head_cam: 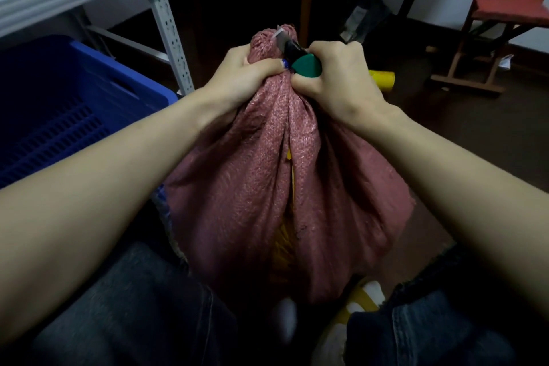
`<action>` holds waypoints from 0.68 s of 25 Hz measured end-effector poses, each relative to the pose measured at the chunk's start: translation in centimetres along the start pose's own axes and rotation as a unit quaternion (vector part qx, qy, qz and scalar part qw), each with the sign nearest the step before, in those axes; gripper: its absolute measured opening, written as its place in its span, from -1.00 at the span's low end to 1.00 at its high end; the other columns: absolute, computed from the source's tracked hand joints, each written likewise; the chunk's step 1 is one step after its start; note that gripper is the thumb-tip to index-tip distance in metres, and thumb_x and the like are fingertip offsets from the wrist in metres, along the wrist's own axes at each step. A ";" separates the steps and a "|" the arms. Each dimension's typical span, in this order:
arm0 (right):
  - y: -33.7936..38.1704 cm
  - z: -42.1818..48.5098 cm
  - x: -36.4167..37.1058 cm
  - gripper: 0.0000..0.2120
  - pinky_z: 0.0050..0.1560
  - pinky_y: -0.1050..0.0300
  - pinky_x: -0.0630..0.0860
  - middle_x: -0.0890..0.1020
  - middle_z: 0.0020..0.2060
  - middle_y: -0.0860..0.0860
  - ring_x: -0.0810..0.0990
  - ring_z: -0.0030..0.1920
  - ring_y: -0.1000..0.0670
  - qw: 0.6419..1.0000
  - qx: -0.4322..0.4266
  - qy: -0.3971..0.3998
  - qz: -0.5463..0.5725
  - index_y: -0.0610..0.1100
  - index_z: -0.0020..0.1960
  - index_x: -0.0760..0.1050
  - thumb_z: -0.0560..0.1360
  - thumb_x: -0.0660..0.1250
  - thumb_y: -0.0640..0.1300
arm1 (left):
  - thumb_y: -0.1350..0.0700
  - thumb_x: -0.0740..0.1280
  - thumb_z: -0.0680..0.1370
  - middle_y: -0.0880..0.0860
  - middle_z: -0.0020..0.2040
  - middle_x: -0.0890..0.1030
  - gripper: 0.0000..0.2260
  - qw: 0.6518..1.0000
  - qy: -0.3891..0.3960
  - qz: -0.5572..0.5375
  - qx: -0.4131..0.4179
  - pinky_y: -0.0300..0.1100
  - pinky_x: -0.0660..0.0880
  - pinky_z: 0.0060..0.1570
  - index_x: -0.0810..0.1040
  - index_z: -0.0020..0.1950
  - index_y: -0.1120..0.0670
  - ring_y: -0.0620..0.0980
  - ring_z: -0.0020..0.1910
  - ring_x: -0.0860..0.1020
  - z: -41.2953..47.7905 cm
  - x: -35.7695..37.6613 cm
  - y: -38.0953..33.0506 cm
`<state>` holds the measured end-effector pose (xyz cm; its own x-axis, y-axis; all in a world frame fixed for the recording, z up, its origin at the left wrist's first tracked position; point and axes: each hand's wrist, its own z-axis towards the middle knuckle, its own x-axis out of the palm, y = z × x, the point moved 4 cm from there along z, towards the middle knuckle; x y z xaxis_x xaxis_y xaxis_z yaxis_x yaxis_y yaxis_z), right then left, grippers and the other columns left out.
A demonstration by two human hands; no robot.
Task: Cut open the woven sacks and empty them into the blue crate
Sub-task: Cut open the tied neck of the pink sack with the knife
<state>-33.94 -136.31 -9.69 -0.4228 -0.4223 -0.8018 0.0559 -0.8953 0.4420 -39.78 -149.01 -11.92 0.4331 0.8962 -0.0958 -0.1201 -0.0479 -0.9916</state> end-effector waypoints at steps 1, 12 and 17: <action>0.1 0.0 0.1 -0.75 -0.15 0.01 0.44 0.59 -0.15 -0.21 0.57 -0.09 -0.22 1.000 0.006 -0.010 0.002 -0.18 -0.06 0.53 0.41 0.34 -0.01 | 0.27 0.34 0.47 0.01 -0.27 0.56 -0.90 0.999 -0.005 -0.035 -0.018 -0.29 0.50 -0.20 0.51 -0.20 0.10 -0.17 -0.31 0.56 0.0 0.0 0.1; 0.5 -0.7 0.2 -0.77 -0.18 0.00 0.49 0.61 -0.20 -0.13 0.59 -0.16 -0.14 0.996 0.051 -0.053 0.056 -0.17 -0.03 0.57 0.38 0.35 -0.06 | 0.35 0.34 0.47 0.09 -0.30 0.65 -0.93 0.972 -0.017 -0.211 -0.104 -0.18 0.61 -0.13 0.56 -0.13 0.20 -0.03 -0.29 0.65 -0.3 0.4 0.3; 0.6 -0.9 0.3 -0.83 -0.42 0.35 0.24 0.50 -0.31 -0.02 0.44 -0.29 0.03 0.994 0.063 -0.048 0.080 -0.19 -0.10 0.58 0.39 0.36 -0.10 | 0.36 0.32 0.47 0.09 -0.30 0.65 -0.91 0.974 -0.011 -0.201 -0.109 -0.20 0.60 -0.17 0.55 -0.13 0.20 -0.03 -0.30 0.64 -0.4 0.3 0.3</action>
<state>-33.21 -137.11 -10.04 -0.5021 -0.5369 -0.6780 0.0188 -0.7906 0.6121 -39.35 -148.97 -12.32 0.3868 0.8711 0.3026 0.2481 0.2178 -0.9439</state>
